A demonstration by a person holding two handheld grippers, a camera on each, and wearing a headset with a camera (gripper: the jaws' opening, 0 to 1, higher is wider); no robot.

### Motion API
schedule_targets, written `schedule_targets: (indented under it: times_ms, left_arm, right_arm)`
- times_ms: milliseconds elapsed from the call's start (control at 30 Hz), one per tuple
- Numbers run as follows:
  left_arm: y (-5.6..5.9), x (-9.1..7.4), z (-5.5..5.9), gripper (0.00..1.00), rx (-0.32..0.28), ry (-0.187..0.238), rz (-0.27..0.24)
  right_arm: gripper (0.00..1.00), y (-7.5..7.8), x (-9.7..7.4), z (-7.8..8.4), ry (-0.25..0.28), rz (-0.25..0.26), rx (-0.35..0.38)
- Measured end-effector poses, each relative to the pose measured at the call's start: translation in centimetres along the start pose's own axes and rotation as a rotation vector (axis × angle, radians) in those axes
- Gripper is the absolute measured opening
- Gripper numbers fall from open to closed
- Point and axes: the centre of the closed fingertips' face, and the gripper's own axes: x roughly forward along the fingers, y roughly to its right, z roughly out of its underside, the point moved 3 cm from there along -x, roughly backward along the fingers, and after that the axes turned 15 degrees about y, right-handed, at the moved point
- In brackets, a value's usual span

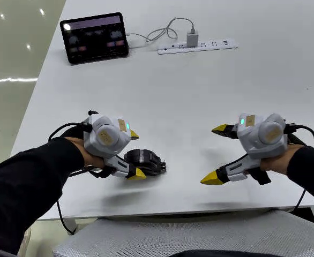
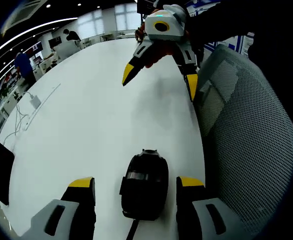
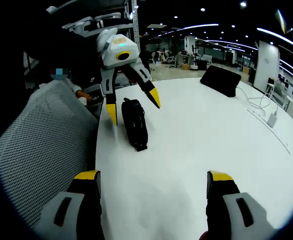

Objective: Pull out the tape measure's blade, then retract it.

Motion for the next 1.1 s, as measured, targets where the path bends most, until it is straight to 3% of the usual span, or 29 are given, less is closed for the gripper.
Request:
schedule_targets:
  times_ms: [200, 300, 367, 500, 667, 1100]
  left_arm:
    - [0.6, 0.4, 0.4, 0.47, 0.007, -0.024, 0.039]
    - [0.9, 0.6, 0.7, 0.34, 0.045, -0.045, 0.074]
    - [0.7, 0.7, 0.8, 0.34, 0.041, -0.047, 0.051]
    - [0.7, 0.7, 0.9, 0.33, 0.044, -0.046, 0.054]
    - [0.7, 0.6, 0.9, 0.33, 0.041, -0.036, 0.055]
    - [0.7, 0.7, 0.9, 0.34, 0.038, -0.042, 0.069]
  right_arm:
    - [0.75, -0.1, 2.6, -0.8, -0.008, -0.068, -0.040]
    - [0.69, -0.2, 3.8, -0.8, -0.016, -0.093, -0.054]
    - [0.64, -0.3, 4.7, -0.7, -0.027, -0.114, -0.071]
    - [0.50, -0.6, 6.6, 0.1, -0.052, -0.146, -0.078]
    - [0.40, -1.0, 8.3, 0.8, -0.076, -0.167, -0.085]
    - [0.16, -1.2, 9.8, 1.2, -0.105, -0.213, -0.166]
